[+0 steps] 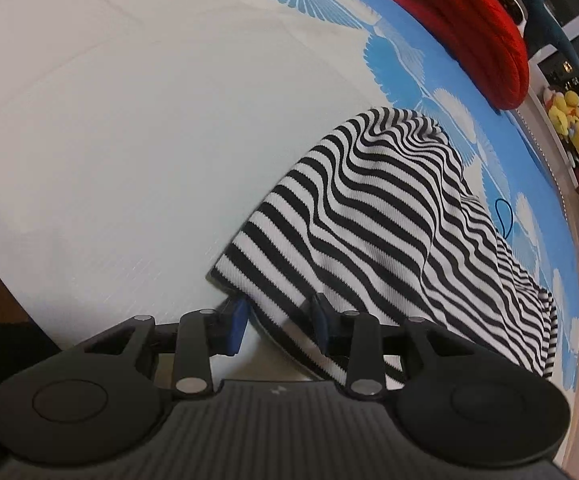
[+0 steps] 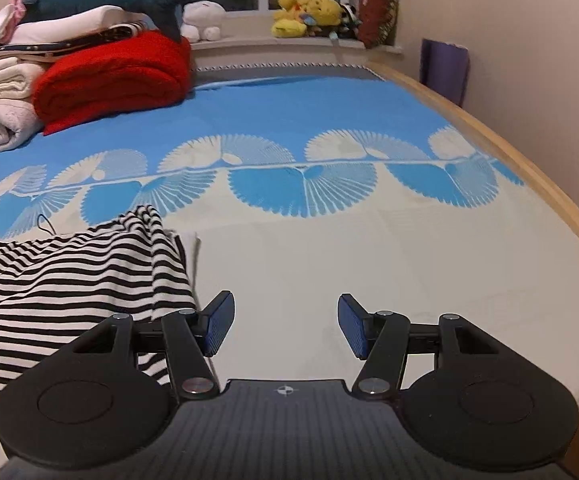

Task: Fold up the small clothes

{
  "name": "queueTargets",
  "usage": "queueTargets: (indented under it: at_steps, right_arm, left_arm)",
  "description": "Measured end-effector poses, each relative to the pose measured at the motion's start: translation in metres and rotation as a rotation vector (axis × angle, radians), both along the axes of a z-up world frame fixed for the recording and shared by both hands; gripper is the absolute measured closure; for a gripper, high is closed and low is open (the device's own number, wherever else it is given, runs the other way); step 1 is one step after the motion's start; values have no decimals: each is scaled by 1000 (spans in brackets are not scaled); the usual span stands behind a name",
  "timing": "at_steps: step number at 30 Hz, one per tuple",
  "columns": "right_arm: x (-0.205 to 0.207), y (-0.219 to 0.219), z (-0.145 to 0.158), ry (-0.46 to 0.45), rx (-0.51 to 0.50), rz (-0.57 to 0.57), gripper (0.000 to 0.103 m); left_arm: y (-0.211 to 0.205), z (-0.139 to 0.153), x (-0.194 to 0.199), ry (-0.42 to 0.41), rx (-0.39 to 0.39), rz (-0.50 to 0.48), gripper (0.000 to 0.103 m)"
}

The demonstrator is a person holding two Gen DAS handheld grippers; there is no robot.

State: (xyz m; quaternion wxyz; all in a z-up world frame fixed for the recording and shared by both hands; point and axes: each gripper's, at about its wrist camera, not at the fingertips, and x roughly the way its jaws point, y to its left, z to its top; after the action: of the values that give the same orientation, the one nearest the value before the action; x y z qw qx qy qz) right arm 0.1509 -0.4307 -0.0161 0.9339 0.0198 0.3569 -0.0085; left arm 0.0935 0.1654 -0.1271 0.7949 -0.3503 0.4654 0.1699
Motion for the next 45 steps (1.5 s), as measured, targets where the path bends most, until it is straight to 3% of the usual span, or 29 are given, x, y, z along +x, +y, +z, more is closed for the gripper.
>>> queueTargets:
  at_steps: [8, 9, 10, 12, 18, 24, 28, 32, 36, 40, 43, 45]
  right_arm:
    - [3, -4, -3, 13, 6, -18, 44]
    - [3, -4, -4, 15, 5, -19, 44]
    - [3, -4, -4, 16, 3, -20, 44]
    - [4, -5, -5, 18, 2, -20, 44]
    - [4, -8, -5, 20, 10, -27, 44]
    - [5, -12, -4, 18, 16, -29, 44]
    - [8, -18, -3, 13, 28, -36, 44]
    - [8, -26, -1, 7, 52, -55, 44]
    - [7, -36, 0, 6, 93, -92, 44]
    - [8, -42, 1, -1, 114, -117, 44]
    - [7, -44, 1, -7, 127, -128, 44]
    - [6, -46, 2, -15, 143, -132, 44]
  left_arm:
    - [-2, -1, 9, -6, 7, 23, 66]
    - [-3, -1, 10, -7, 14, 22, 70]
    - [-4, -1, 10, -8, 19, 18, 81]
    - [-7, 0, 12, -15, 30, 2, 90]
    - [-22, 15, 14, -36, 140, -64, 94]
    - [-42, 51, 27, -25, 214, -106, 95]
    - [-76, 93, 47, -83, 269, -166, 96]
    - [-148, 144, 70, -208, 341, -328, 97]
    - [-258, 171, 80, -310, 393, -573, 97]
    - [-371, 157, 64, -381, 463, -869, 96]
    - [-421, 131, 51, -338, 395, -1141, 88]
    - [-422, 126, 44, -338, 410, -1165, 87]
